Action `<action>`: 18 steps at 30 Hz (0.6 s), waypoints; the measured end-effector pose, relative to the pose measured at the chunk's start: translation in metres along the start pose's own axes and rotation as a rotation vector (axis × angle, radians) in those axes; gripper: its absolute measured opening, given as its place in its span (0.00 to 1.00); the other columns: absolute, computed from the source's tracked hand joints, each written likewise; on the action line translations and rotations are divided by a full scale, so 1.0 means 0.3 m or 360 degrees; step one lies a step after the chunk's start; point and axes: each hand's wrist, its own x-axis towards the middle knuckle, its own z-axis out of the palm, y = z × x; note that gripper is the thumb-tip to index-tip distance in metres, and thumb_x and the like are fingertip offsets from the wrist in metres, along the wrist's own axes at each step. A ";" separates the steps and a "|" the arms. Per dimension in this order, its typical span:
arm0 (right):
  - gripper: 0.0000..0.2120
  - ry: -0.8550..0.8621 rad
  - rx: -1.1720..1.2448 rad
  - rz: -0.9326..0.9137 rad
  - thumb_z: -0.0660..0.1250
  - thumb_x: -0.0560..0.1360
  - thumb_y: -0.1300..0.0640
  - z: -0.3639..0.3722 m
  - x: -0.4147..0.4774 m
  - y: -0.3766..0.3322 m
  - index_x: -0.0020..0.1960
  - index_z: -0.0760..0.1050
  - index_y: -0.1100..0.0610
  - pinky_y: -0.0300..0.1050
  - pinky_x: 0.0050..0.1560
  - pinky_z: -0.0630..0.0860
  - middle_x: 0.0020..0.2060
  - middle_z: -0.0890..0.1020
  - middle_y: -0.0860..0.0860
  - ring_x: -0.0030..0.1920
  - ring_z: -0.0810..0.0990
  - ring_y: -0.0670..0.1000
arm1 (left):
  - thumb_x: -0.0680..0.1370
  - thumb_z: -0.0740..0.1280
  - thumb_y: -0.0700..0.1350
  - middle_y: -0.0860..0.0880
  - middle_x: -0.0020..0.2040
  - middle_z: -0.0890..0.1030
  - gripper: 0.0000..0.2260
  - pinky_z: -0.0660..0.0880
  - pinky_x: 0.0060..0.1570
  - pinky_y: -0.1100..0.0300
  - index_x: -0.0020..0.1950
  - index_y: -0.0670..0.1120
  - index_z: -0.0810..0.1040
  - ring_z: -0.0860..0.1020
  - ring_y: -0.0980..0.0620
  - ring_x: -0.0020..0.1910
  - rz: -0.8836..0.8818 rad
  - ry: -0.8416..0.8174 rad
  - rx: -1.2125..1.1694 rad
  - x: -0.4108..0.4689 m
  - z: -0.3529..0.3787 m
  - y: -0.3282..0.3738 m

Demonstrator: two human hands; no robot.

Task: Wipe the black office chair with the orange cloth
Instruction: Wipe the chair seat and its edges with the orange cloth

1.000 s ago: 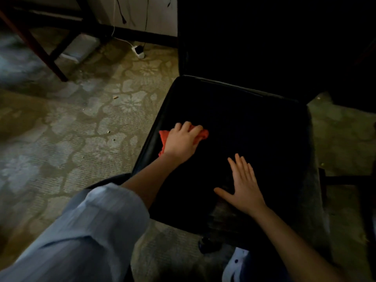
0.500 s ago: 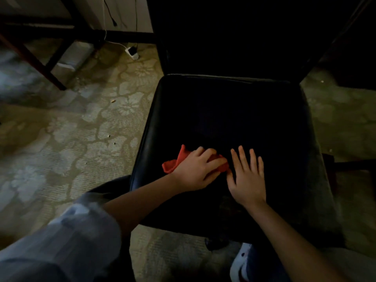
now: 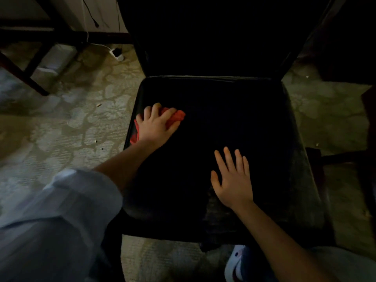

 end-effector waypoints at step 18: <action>0.31 -0.0023 -0.0069 0.0053 0.51 0.75 0.42 0.013 0.007 0.040 0.71 0.65 0.60 0.61 0.70 0.51 0.70 0.66 0.65 0.71 0.60 0.65 | 0.78 0.59 0.59 0.43 0.64 0.68 0.21 0.70 0.56 0.50 0.69 0.51 0.67 0.69 0.43 0.60 0.0702 -0.0143 -0.0060 -0.014 0.034 0.286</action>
